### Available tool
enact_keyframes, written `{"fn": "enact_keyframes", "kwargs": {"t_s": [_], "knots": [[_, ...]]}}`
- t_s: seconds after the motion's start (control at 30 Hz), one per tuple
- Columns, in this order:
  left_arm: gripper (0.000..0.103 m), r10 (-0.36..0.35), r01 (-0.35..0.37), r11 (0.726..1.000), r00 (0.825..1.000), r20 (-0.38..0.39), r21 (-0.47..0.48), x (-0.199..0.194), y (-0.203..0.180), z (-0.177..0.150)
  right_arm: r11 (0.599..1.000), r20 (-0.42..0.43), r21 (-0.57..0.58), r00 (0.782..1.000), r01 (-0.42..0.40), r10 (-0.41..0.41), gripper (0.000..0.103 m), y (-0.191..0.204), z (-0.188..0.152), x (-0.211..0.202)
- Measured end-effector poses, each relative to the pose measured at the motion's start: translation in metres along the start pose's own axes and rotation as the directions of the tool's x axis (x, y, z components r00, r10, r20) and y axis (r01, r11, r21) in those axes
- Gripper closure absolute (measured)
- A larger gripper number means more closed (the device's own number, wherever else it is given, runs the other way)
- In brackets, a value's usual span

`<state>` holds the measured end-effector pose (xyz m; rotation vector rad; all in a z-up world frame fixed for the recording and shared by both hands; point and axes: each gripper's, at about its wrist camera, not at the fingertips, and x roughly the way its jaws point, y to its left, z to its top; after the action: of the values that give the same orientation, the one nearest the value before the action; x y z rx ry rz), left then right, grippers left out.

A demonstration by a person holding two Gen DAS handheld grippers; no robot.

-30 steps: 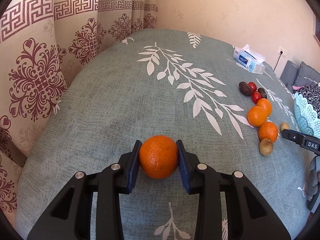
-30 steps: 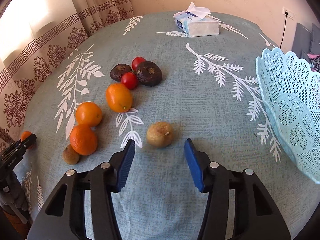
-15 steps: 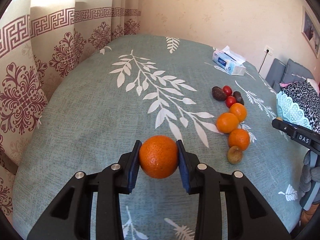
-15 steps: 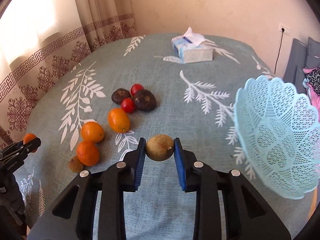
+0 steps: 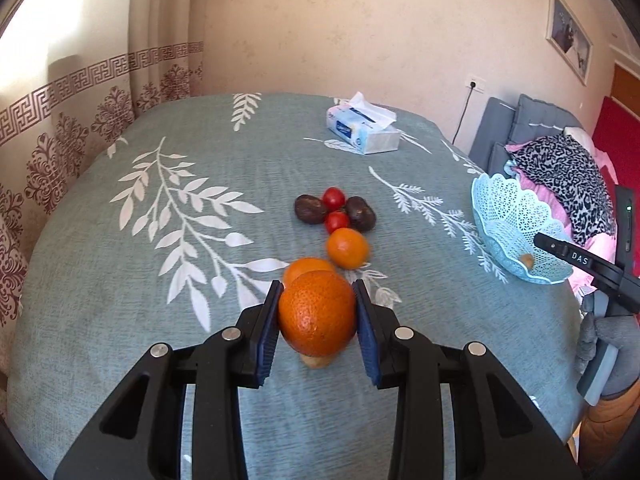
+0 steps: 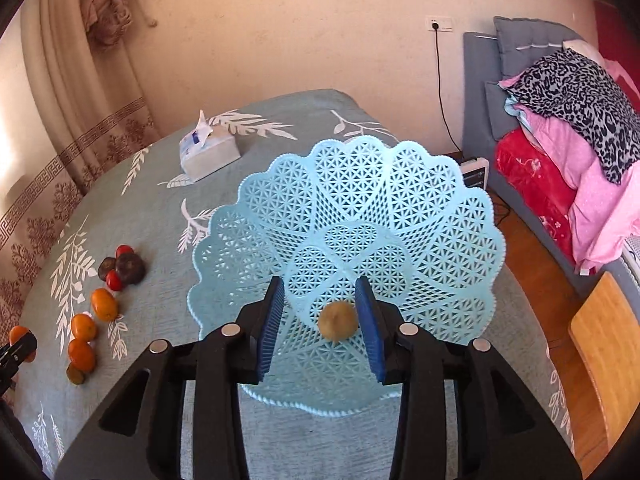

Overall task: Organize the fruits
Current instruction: 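Carry the orange and kiwi to the blue basket and release both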

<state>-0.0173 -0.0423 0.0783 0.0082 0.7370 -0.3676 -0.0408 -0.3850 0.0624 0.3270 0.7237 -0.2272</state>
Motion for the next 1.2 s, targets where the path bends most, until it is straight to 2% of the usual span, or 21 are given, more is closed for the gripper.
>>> {"fn": "enact_keyframes", "kwargs": {"t_s": [0.07, 0.27, 0.53, 0.6, 0.67, 0.7, 0.73, 0.77, 0.8, 0.97, 1.2], "knots": [[0.068, -0.033, 0.033, 0.999, 0.999, -0.002, 0.025, 0.005, -0.018, 0.008, 1.000, 0.022, 0.025, 1.000, -0.002, 0.001, 0.058, -0.007, 0.000, -0.004], [0.068, -0.141, 0.142, 0.982, 0.990, -0.013, 0.124, 0.030, -0.084, 0.030, 0.996, 0.108, 0.072, 0.993, 0.045, -0.053, 0.057, -0.026, -0.001, -0.019], [0.068, -0.288, 0.302, 0.935, 0.953, -0.098, 0.186, 0.088, -0.170, 0.053, 0.990, 0.187, 0.113, 0.977, 0.081, -0.102, 0.057, -0.045, 0.001, -0.043], [0.068, -0.302, 0.320, 0.925, 0.946, -0.115, 0.206, 0.099, -0.189, 0.055, 0.989, 0.196, 0.119, 0.975, 0.083, -0.105, 0.051, -0.047, 0.001, -0.047], [0.067, -0.329, 0.355, 0.910, 0.933, -0.146, 0.215, 0.108, -0.203, 0.054, 0.988, 0.206, 0.125, 0.972, 0.091, -0.116, 0.048, -0.050, 0.000, -0.050], [0.066, -0.340, 0.368, 0.904, 0.927, -0.157, 0.219, 0.111, -0.210, 0.053, 0.987, 0.205, 0.128, 0.971, 0.095, -0.120, 0.048, -0.051, 0.000, -0.050], [0.051, -0.344, 0.373, 0.901, 0.925, -0.161, 0.222, 0.113, -0.212, 0.053, 0.986, 0.204, 0.132, 0.971, 0.098, -0.123, 0.048, -0.052, -0.001, -0.050], [0.031, -0.345, 0.372, 0.902, 0.926, -0.151, 0.218, 0.112, -0.213, 0.054, 0.986, 0.201, 0.137, 0.972, 0.099, -0.125, 0.048, -0.054, -0.002, -0.050], [0.024, -0.340, 0.361, 0.910, 0.932, -0.128, 0.207, 0.111, -0.210, 0.054, 0.985, 0.198, 0.142, 0.972, 0.098, -0.125, 0.048, -0.055, -0.003, -0.049], [0.022, -0.271, 0.283, 0.944, 0.958, -0.089, 0.169, 0.102, -0.183, 0.056, 0.986, 0.197, 0.141, 0.974, 0.084, -0.111, 0.048, -0.051, -0.004, -0.050], [0.017, -0.146, 0.145, 0.979, 0.989, -0.006, 0.145, 0.071, -0.129, 0.052, 0.999, 0.194, 0.043, 0.981, 0.021, -0.029, 0.046, -0.010, -0.007, -0.053]]}}
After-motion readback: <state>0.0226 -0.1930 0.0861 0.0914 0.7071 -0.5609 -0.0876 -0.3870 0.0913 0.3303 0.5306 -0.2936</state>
